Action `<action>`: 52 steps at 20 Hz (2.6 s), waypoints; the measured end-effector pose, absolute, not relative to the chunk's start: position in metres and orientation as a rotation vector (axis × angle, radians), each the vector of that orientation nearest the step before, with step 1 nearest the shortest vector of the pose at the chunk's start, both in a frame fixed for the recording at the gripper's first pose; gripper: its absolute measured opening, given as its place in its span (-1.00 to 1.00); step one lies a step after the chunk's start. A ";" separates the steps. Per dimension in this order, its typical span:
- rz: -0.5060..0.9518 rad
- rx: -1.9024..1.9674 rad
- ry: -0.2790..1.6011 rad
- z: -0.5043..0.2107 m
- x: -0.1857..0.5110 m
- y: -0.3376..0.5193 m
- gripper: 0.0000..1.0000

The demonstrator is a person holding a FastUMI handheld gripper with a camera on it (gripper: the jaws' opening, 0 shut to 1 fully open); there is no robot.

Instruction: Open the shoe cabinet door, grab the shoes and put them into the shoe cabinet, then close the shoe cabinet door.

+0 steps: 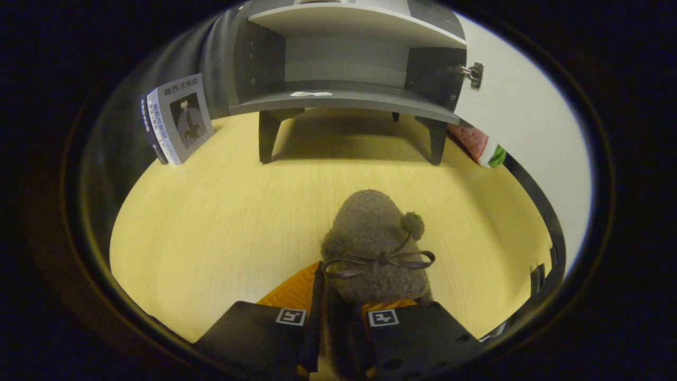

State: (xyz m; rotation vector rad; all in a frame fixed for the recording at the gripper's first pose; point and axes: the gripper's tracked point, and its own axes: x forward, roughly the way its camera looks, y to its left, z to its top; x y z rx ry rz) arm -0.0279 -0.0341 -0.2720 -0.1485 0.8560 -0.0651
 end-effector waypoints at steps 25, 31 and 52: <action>-0.117 -0.128 0.677 -0.062 -0.027 -0.029 -0.92; -0.114 -0.117 0.547 0.029 0.016 -0.022 -0.92; -0.006 -0.081 0.433 0.085 0.352 -0.055 -0.92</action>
